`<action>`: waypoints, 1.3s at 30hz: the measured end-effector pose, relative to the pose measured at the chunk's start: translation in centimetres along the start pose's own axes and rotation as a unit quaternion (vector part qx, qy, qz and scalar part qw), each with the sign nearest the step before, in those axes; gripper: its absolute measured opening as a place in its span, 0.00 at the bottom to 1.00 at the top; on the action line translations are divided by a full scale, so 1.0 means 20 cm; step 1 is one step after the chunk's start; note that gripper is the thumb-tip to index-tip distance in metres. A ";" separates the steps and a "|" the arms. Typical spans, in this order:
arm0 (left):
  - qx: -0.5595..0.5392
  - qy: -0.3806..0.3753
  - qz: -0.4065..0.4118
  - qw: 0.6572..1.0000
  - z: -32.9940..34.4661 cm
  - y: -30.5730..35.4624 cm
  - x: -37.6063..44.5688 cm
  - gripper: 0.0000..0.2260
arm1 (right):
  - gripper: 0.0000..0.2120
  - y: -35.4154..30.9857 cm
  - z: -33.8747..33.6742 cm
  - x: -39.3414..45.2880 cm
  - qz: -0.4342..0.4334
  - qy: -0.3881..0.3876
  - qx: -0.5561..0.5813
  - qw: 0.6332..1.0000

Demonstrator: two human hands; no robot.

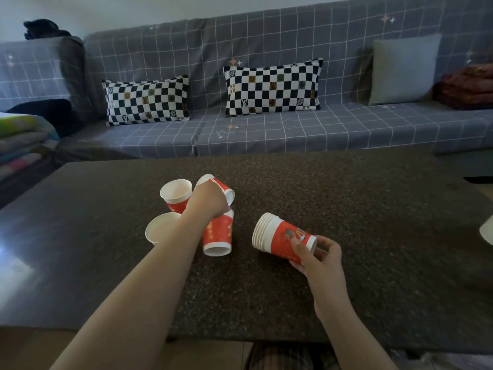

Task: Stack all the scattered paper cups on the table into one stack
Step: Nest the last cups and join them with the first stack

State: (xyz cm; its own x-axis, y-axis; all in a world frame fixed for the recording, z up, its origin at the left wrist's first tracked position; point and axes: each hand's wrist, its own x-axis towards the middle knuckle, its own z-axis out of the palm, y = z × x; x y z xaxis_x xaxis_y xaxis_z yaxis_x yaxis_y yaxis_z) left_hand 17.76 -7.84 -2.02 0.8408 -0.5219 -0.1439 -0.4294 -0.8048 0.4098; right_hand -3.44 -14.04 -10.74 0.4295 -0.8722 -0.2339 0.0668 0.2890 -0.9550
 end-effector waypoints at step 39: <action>-0.400 -0.062 -0.046 0.913 0.09 -0.36 -0.44 0.17 | 0.26 0.05 0.21 -0.19 -0.039 -0.107 -0.079 0.990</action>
State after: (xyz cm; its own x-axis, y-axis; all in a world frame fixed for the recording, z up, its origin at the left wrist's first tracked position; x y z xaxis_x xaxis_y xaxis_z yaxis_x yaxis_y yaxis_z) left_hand 12.93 2.04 -5.45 0.7962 -0.5301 -0.2915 0.0612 -0.4088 0.9106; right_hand -1.24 -8.68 -10.08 0.6101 -0.7814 -0.1309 -0.0279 0.1439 -0.9892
